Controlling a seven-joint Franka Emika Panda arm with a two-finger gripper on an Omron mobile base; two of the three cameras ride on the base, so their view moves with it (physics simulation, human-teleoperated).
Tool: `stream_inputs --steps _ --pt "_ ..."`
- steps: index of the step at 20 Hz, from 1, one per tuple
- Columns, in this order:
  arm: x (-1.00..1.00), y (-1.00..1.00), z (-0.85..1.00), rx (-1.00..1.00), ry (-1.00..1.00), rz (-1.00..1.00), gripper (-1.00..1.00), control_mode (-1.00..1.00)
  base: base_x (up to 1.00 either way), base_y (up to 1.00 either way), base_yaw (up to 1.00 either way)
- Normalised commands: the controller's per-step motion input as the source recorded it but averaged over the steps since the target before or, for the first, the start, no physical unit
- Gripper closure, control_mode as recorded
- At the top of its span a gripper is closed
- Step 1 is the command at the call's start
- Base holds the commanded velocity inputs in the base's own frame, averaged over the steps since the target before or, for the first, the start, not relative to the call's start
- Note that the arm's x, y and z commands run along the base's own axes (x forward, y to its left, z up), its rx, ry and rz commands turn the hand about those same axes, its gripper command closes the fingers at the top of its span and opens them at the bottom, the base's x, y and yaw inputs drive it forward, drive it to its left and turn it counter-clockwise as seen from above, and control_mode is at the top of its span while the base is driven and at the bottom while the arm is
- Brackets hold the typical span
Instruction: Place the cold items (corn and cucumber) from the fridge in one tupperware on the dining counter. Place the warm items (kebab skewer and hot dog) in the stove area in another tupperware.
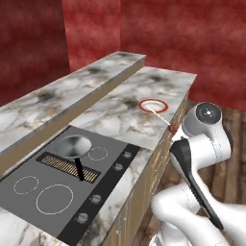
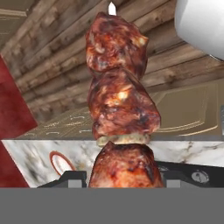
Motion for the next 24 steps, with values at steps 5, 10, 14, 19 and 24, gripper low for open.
stream_inputs --steps 5,10,14,19,24 --pt "0.0 0.0 0.0 0.0 0.0 0.0 1.0 1.0 -0.98 1.0 0.14" --pt "0.0 0.0 0.0 0.0 0.0 0.0 1.0 1.0 -0.95 1.0 0.11" --pt "0.0 0.0 0.0 0.0 0.0 0.0 1.0 1.0 -0.75 1.0 0.39" --pt "0.0 0.0 0.0 0.0 0.0 0.0 1.0 1.0 -0.58 0.62 0.6" --pt "0.0 0.0 0.0 0.0 0.0 0.0 1.0 1.0 -0.67 0.46 0.6"
